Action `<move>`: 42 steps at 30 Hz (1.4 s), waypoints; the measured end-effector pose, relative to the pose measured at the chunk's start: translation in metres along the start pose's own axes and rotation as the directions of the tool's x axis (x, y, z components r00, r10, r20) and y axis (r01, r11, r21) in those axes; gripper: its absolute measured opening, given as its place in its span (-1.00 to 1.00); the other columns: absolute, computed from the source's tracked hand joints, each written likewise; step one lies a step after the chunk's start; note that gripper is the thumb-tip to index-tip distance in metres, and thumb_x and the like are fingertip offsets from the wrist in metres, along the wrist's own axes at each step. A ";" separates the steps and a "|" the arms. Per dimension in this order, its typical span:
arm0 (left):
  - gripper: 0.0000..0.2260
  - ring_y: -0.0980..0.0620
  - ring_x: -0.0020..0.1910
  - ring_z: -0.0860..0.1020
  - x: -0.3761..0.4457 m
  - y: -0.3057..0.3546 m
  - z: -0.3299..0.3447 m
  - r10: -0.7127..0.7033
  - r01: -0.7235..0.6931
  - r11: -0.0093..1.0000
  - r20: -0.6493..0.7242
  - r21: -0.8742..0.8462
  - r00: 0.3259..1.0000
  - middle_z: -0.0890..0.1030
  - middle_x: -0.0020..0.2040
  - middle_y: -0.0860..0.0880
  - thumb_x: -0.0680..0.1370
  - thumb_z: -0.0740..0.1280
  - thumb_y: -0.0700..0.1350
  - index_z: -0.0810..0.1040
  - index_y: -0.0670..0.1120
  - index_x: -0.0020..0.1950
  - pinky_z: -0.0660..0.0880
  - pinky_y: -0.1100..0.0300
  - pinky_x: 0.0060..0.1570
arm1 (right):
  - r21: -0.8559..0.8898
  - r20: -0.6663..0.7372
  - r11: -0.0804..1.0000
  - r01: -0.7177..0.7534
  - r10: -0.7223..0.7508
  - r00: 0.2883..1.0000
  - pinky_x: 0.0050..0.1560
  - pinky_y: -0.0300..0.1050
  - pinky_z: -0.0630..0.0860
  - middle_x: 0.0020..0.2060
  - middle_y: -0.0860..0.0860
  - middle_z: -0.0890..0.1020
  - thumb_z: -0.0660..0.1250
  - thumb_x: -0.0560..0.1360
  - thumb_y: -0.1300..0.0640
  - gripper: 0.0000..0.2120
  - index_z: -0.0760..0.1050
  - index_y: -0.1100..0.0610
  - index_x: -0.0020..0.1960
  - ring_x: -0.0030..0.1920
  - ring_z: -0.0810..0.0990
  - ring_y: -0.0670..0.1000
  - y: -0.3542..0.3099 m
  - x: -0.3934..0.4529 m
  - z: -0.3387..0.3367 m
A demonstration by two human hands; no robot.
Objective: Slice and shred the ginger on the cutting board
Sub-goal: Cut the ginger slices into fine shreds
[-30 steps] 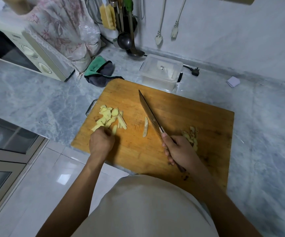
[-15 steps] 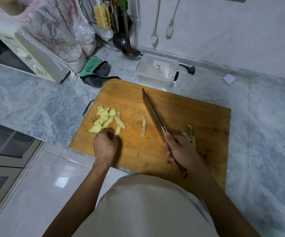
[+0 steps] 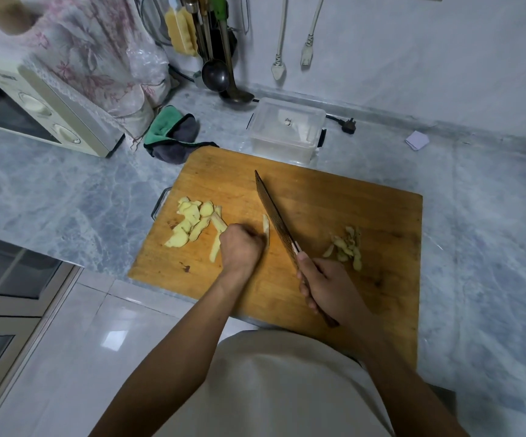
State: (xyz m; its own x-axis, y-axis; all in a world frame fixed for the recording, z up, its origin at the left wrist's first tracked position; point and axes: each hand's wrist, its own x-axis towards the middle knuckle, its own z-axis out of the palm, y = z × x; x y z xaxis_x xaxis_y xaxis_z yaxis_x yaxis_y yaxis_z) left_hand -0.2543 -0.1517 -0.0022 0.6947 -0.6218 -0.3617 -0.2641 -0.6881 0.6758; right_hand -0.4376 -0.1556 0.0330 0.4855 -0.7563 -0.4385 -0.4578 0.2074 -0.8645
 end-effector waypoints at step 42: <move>-0.71 -0.20 0.31 0.48 0.006 -0.071 0.011 0.791 -0.796 0.440 0.241 0.416 0.563 0.54 0.30 -0.16 0.61 0.26 -0.13 0.58 -0.14 0.30 0.49 -0.09 0.22 | -0.239 0.199 0.968 -0.073 0.122 0.972 -0.50 -0.19 0.35 -0.40 0.02 0.51 0.03 0.68 -0.23 -0.51 0.46 0.12 -0.13 -0.54 0.41 -0.08 -0.006 0.022 -0.044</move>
State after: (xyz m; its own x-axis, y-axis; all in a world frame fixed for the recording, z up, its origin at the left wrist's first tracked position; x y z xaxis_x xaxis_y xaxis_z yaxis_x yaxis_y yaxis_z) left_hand -0.2392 -0.1106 -0.0597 0.0210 -0.9841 0.1763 -0.9475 0.0366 0.3175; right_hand -0.4567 -0.2004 0.0389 0.5646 -0.5863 -0.5809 -0.6564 0.1077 -0.7467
